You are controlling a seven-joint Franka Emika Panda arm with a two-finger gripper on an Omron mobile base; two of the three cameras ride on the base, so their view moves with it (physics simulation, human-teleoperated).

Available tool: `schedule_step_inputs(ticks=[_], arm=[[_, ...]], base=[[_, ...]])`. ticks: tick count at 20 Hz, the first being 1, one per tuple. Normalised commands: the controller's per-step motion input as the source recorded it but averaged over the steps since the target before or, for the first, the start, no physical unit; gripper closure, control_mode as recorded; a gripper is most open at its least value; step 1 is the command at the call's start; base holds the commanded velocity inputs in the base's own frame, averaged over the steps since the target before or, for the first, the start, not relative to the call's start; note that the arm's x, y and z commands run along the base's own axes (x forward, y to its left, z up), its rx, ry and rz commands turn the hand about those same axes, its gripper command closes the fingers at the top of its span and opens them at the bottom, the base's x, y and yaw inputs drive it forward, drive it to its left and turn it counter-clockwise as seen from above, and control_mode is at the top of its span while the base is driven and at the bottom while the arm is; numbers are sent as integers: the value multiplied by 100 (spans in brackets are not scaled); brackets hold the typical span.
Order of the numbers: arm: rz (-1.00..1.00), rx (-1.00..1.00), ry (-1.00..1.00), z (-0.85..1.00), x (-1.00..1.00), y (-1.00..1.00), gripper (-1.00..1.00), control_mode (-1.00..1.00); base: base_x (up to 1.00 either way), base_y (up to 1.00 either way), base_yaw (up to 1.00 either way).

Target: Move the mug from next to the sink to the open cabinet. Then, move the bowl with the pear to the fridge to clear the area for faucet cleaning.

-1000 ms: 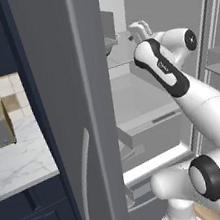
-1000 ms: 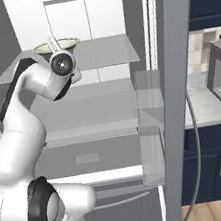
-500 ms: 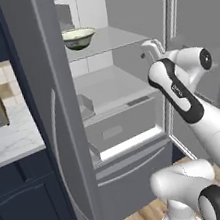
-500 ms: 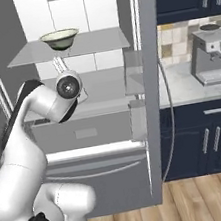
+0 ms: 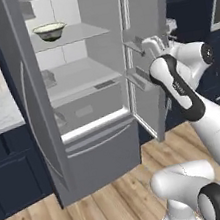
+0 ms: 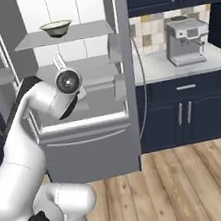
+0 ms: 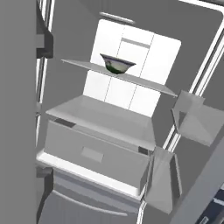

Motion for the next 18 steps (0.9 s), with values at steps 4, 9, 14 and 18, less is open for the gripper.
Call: schedule_step_inputs(ticks=[4, 9, 14, 18], arm=[[0, 0, 0, 0, 0, 0, -100, 100], [0, 0, 0, 0, 0, 0, -100, 100], [0, 0, 0, 0, 0, 0, -100, 100], [0, 0, 0, 0, 0, 0, -100, 100]], base=[[-100, -8, -58], [-75, 6, -91], [-39, 1, -99], [-23, 0, -100]])
